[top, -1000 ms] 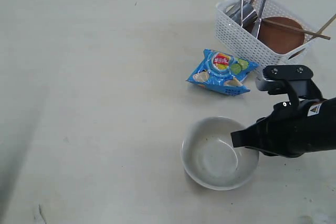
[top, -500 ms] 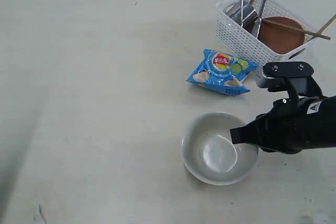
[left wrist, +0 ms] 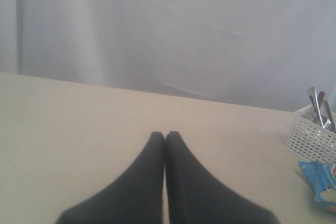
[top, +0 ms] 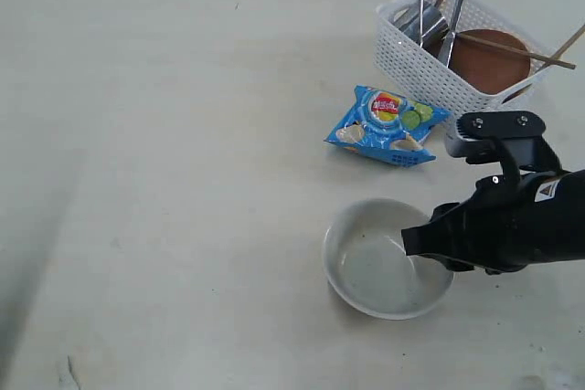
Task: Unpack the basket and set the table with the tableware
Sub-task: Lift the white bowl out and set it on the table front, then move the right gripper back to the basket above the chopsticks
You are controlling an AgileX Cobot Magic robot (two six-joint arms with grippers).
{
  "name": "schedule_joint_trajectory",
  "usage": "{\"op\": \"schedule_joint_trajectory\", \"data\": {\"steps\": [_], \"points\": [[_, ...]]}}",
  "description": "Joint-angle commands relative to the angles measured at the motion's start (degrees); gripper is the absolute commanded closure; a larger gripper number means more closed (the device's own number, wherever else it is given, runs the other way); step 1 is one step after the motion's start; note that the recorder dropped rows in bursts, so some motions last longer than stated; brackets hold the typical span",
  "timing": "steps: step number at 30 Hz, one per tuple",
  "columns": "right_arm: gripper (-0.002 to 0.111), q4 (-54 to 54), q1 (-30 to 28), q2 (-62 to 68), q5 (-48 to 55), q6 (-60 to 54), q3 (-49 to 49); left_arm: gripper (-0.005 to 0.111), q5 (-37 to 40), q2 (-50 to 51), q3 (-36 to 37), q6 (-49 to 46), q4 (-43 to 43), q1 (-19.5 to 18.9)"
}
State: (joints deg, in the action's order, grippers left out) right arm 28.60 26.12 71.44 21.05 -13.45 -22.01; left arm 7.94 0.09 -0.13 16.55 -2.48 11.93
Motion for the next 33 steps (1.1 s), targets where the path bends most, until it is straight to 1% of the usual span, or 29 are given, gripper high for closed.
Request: {"op": "schedule_joint_trajectory", "data": {"steps": [1,3,5,6,7,9,14,16,18,19,20,21,23,25,27,28,29,33], "points": [[0.063,-0.56,0.12,0.12,-0.33,-0.73,0.18,0.107,0.07,-0.08,0.13,-0.34,-0.55,0.15],[0.061,-0.56,0.12,0.12,-0.45,-0.73,0.06,0.107,0.07,-0.08,0.13,-0.34,-0.55,0.15],[0.051,-0.56,0.12,0.12,-0.83,0.08,0.06,0.107,0.07,-0.08,0.13,-0.34,-0.55,0.15],[0.043,-0.56,0.12,0.12,-0.83,0.57,0.06,0.107,0.07,-0.08,0.13,-0.34,-0.55,0.15],[0.041,-0.56,0.12,0.12,-0.83,0.66,0.06,0.107,0.07,-0.08,0.13,-0.34,-0.55,0.15],[0.041,-0.66,0.12,0.12,-1.08,1.48,-0.16,0.107,0.07,-0.08,0.13,-0.34,-0.55,0.15],[0.041,-1.5,0.12,-2.49,2.95,3.57,-5.29,0.107,0.07,-0.08,0.13,-0.34,-0.55,0.15],[0.041,-5.74,0.12,-4.01,4.75,6.74,-7.26,0.107,0.07,-0.08,0.13,-0.34,-0.55,0.15],[0.041,-12.15,0.12,-4.56,6.34,11.17,-8.8,0.107,0.07,-0.08,0.13,-0.34,-0.55,0.15],[0.041,-16.7,0.12,-4.56,8.13,13.45,-10.14,0.107,0.07,-0.08,0.13,-0.34,-0.55,0.15],[0.043,-18.92,0.12,-4.56,10.12,14.39,-11.64,0.107,0.07,-0.08,0.13,-0.34,-0.55,0.15],[0.048,-21.89,0.12,-4.56,12.65,15.77,-13.52,0.107,0.07,-0.08,0.13,-0.34,-0.55,0.15],[0.061,-27.74,0.12,-4.56,17.32,17.4,-17.84,0.107,0.07,-0.08,0.13,-0.34,-0.55,0.15],[0.079,-34.59,0.02,-3.96,21.57,18.26,-23.64,0.107,0.07,-0.08,0.13,-0.34,-0.55,0.15],[0.087,-39.34,-0.83,-1.88,25.76,18.59,-29.82,0.107,0.07,-0.08,0.13,-0.34,-0.55,0.15],[0.086,-40.81,-1.55,0.06,28.8,18.46,-33.63,0.107,0.07,-0.08,0.13,-0.34,-0.55,0.15],[0.084,-41.81,-2.16,1.9,31.95,17.94,-37.47,0.107,0.07,-0.08,0.13,-0.34,-0.55,0.15],[0.065,-43.26,-4.51,12.95,45.37,14.71,-51.66,0.107,0.07,-0.08,0.13,-0.34,-0.55,0.15]]}}
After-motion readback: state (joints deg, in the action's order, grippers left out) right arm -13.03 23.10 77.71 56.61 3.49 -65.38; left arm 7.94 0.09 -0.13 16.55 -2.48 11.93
